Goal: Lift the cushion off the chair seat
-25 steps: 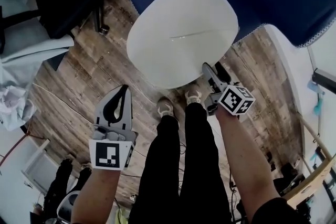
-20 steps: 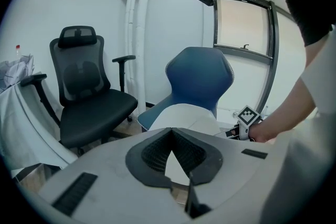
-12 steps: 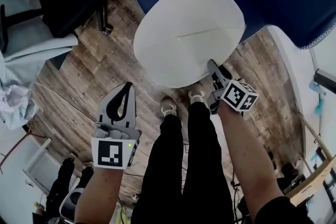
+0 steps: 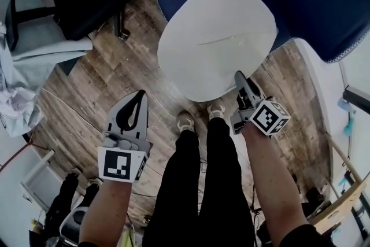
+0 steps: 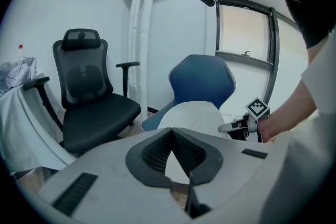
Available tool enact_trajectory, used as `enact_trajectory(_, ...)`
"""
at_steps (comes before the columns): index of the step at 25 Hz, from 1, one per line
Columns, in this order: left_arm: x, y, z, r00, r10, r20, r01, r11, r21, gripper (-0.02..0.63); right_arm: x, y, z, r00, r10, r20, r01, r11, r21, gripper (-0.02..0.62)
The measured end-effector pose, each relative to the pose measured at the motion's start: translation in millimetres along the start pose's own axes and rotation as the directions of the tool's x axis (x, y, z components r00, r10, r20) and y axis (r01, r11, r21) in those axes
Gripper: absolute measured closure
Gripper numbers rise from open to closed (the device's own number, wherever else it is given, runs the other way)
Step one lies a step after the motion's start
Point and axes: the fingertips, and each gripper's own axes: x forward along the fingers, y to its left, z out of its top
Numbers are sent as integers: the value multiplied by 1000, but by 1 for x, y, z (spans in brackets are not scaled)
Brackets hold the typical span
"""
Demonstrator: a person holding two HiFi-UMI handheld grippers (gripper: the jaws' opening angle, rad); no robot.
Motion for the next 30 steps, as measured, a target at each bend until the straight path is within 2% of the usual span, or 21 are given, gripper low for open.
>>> enact_trajectory(5, 0, -6, 24, 999, -35, 36, 33, 998, 46, 601, -10, 35, 15, 997, 72, 22, -72, 997, -6, 549)
enact_trajectory(10, -8, -4, 60, 996, -22, 88, 19, 999, 26, 601, -18, 67, 27, 992, 116, 39, -116, 993, -12, 554)
enact_trajectory(12, -16, -5, 73, 993, -16, 117, 12, 999, 32, 601, -24, 77, 31, 992, 123, 41, -123, 992, -10, 554)
enact_trajectory(16, -34, -7, 81, 995, 6, 104, -10, 999, 37, 601, -36, 95, 39, 991, 129, 36, -128, 992, -19, 554)
enact_trajectory(21, -58, -11, 103, 987, 8, 159, -17, 999, 51, 601, -46, 116, 50, 985, 156, 74, -156, 988, -15, 555)
enact_trajectory(30, -101, -5, 125, 984, 61, 167, -73, 995, 63, 601, -69, 143, 71, 983, 173, 65, -171, 985, -29, 557)
